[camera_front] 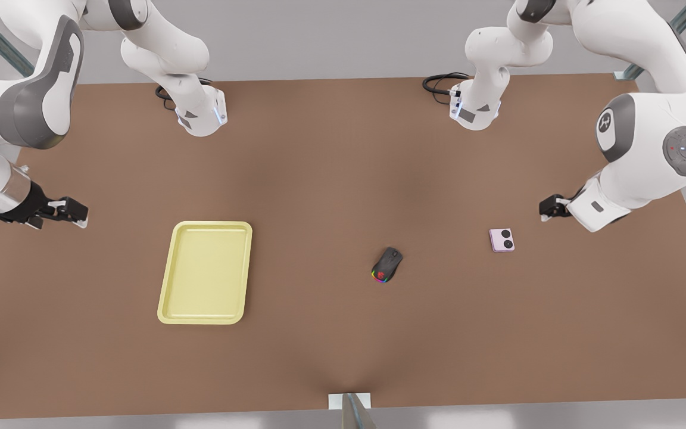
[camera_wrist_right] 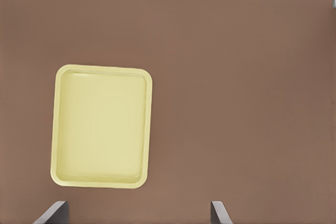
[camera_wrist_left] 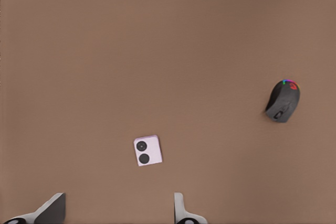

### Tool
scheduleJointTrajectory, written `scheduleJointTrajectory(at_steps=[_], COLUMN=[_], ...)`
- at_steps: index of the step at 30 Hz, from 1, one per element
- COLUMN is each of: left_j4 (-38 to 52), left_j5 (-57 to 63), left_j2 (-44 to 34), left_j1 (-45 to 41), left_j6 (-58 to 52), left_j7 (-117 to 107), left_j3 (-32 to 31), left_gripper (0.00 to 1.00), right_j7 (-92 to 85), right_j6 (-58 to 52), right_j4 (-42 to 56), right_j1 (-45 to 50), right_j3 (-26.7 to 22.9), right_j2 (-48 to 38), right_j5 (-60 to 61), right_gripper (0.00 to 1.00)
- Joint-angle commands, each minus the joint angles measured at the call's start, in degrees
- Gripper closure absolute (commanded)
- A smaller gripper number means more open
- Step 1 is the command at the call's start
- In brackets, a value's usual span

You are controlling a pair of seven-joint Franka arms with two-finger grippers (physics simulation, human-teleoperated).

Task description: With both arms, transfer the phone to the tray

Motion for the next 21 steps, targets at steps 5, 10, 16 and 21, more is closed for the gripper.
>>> scheduleJointTrajectory(at_steps=[5, 10, 16, 21], left_j4=[-9.09, -35.47, -45.85, -50.60], left_j5=[-0.19, -0.55, -0.90, -1.16], left_j2=[1.99, -2.32, -0.39, 1.90], left_j1=[-0.26, -0.26, -0.26, -0.26], left_j6=[14.12, 40.24, 52.82, 60.91], left_j7=[2.52, 2.60, 0.85, -2.93], left_j3=[-0.09, 2.37, 4.13, 4.21], left_gripper=[0.00, 0.00, 0.00, 0.00], right_j7=[-2.74, -2.74, -2.74, -2.74], right_j6=[1.14, 1.05, 1.14, 1.14], right_j4=[0.03, 0.03, 0.03, 0.03], right_j1=[-0.04, -0.04, -0.04, -0.04], right_j3=[0.04, 0.04, 0.04, 0.04], right_j2=[-0.07, -0.07, -0.07, -0.07], right_j5=[0.02, 0.02, 0.02, 0.02], right_gripper=[0.00, 0.00, 0.00, 0.00])
